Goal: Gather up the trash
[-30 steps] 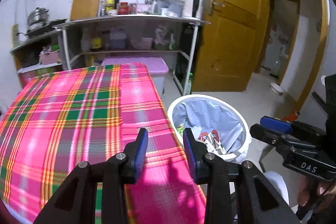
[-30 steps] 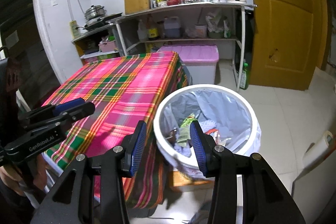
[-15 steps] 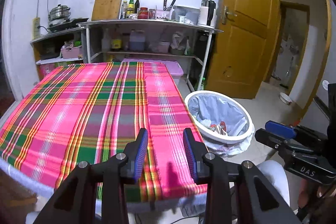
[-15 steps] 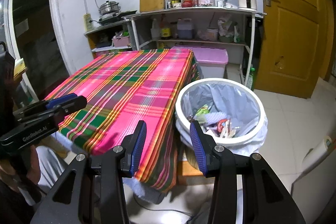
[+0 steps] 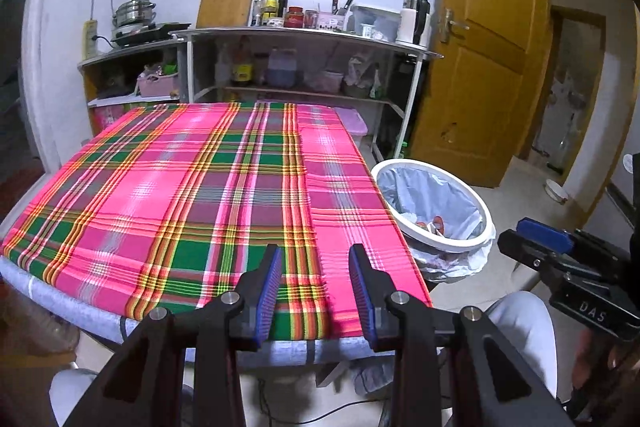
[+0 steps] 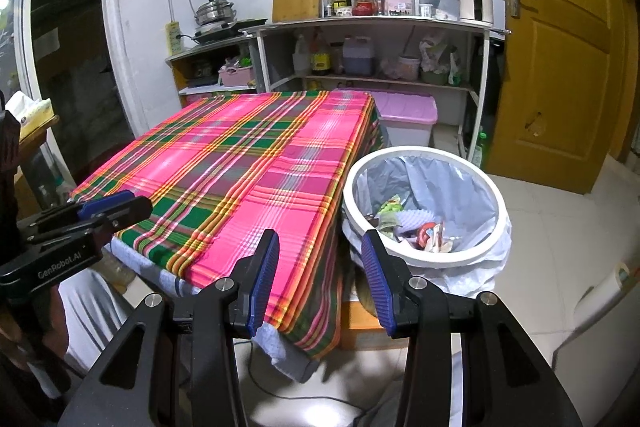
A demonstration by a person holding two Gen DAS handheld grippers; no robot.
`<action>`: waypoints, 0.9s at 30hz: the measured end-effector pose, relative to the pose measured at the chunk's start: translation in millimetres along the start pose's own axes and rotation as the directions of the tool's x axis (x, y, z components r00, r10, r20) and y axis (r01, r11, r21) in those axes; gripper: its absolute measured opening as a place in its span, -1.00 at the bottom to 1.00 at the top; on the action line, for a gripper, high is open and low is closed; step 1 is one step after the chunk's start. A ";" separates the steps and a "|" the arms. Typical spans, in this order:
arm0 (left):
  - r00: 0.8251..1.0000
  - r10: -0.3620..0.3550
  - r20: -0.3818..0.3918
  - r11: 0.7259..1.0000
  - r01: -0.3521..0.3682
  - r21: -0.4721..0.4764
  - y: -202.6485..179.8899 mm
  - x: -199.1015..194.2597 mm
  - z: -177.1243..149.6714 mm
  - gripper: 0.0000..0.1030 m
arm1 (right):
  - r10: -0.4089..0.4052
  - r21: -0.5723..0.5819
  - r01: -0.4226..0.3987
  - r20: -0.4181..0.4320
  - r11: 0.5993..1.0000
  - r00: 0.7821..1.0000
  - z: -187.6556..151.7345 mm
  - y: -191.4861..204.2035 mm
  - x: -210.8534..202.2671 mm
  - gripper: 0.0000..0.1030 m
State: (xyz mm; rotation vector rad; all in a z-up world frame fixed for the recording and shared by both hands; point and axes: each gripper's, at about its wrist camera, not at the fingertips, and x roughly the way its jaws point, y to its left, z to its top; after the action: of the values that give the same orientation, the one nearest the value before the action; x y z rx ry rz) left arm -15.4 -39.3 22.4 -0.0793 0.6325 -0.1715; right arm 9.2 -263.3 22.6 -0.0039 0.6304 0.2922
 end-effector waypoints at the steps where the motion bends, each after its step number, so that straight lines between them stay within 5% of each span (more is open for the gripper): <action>1: 1.000 0.001 0.000 1.000 -0.001 -0.001 0.3 0.2 0.3 -0.33 | -0.001 0.000 0.001 0.000 1.000 1.000 -0.1 0.1 0.2 -0.14; 27: 1.000 0.001 -0.009 1.000 -0.001 0.000 -0.6 4.4 -1.1 -0.33 | 0.002 -0.002 -0.002 -0.001 1.000 1.000 -0.3 -0.9 -0.1 -0.13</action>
State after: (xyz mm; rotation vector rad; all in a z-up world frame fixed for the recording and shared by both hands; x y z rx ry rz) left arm -12.7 -40.8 19.1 -0.0783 0.6412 -0.1711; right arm 9.2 -264.2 22.3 -0.0051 0.6309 0.2944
